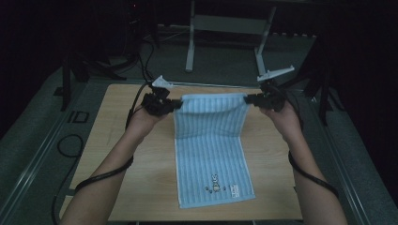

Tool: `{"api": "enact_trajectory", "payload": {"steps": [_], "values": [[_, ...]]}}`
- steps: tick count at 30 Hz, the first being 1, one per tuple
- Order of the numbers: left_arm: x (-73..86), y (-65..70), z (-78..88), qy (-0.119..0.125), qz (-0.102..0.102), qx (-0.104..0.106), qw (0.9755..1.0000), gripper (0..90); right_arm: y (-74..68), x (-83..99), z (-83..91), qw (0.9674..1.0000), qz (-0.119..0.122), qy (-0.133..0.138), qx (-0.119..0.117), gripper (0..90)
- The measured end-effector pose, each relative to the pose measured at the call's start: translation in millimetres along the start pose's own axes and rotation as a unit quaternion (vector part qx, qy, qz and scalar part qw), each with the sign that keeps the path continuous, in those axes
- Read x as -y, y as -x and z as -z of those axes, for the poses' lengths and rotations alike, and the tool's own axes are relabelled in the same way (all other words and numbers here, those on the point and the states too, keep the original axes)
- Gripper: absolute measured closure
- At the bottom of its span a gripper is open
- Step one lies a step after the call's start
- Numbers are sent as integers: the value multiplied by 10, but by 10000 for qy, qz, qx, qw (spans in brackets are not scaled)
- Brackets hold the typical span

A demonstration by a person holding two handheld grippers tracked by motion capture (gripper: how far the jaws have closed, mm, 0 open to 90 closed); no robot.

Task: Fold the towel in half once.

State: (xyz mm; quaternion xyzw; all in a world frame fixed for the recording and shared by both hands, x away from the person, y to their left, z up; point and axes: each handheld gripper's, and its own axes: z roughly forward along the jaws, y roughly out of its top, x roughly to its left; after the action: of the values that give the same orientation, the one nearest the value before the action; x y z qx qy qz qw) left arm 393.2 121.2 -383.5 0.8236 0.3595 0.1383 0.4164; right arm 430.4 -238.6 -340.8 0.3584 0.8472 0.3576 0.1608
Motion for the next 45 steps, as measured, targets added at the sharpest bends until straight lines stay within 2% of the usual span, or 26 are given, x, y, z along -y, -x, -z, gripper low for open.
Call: {"api": "enact_trajectory", "payload": {"steps": [4,9,10,11,13,17,21,23,25,27,28,31,32,33,34,35,36,37,38,39,40,41,42,43,45], "values": [[301,159,-50,-170,-44,173,9997,862,-118,331,-1,9997,12,-58,-230,823],[584,380,-79,-303,-172,366,9987,863,-238,671,5,9995,28,-109,-292,823],[584,380,-79,-303,-172,366,9987,863,-262,740,13,9993,10,-107,-356,823],[687,452,-80,-318,-206,412,9984,862,-291,808,16,9992,3,-107,-395,822],[789,504,-78,-358,-174,492,9980,863,-352,949,18,9989,46,-184,-436,820],[995,618,-73,-357,-109,655,9972,862,-444,1253,14,9975,-64,-279,-653,820],[1149,675,-91,-378,-52,958,9947,861,-525,1462,-9,9958,-87,-447,-799,820],[1250,693,-130,-441,60,1016,9938,861,-541,1560,-22,9948,-173,-500,-875,820],[1314,723,-162,-523,82,1038,9932,860,-545,1624,-48,9934,-241,-576,-960,820],[1368,789,-170,-564,-12,1074,9926,859,-569,1668,-64,9926,-198,-667,-991,820],[1399,844,-156,-559,-93,1011,9933,857,-591,1696,-55,9925,-192,-687,-989,819],[1504,973,-122,-675,-225,1199,9902,848,-687,1817,42,9921,-122,-638,-1075,814],[1537,1009,-114,-774,-245,1296,9882,821,-721,1874,77,9917,-131,-638,-1109,802],[1587,1053,-105,-922,-299,1469,9844,786,-746,1924,98,9906,-166,-670,-1182,751],[1587,1053,-105,-922,-299,1469,9844,745,-746,1924,98,9906,-166,-670,-1182,751],[1695,1144,-78,-1232,-252,1744,9766,672,-812,2085,132,9849,-275,-978,-1402,666],[1695,1144,-78,-1232,-252,1744,9766,620,-812,2085,132,9849,-275,-978,-1402,666],[1724,1169,-64,-1398,-177,1720,9750,620,-836,2147,149,9846,-288,-1084,-1344,624],[1744,1175,-41,-1468,-174,1626,9756,589,-843,2196,169,9836,-365,-1156,-1336,596],[1756,1170,-20,-1464,-139,1624,9757,578,-815,2246,218,9828,-512,-1134,-1367,575],[1764,1154,-6,-1440,-79,1641,9758,578,-815,2246,218,9828,-512,-1134,-1367,575],[1760,1117,9,-1435,-43,1544,9775,529,-788,2243,258,9840,-601,-1046,-1310,574],[1760,1117,9,-1435,-43,1544,9775,529,-788,2243,258,9840,-601,-1046,-1310,574],[1739,1081,16,-1317,-6,1518,9796,529,-777,2212,276,9850,-613,-958,-1299,575],[1722,1061,8,-1319,-19,1474,9802,529,-782,2191,274,9854,-588,-951,-1285,575]]}}
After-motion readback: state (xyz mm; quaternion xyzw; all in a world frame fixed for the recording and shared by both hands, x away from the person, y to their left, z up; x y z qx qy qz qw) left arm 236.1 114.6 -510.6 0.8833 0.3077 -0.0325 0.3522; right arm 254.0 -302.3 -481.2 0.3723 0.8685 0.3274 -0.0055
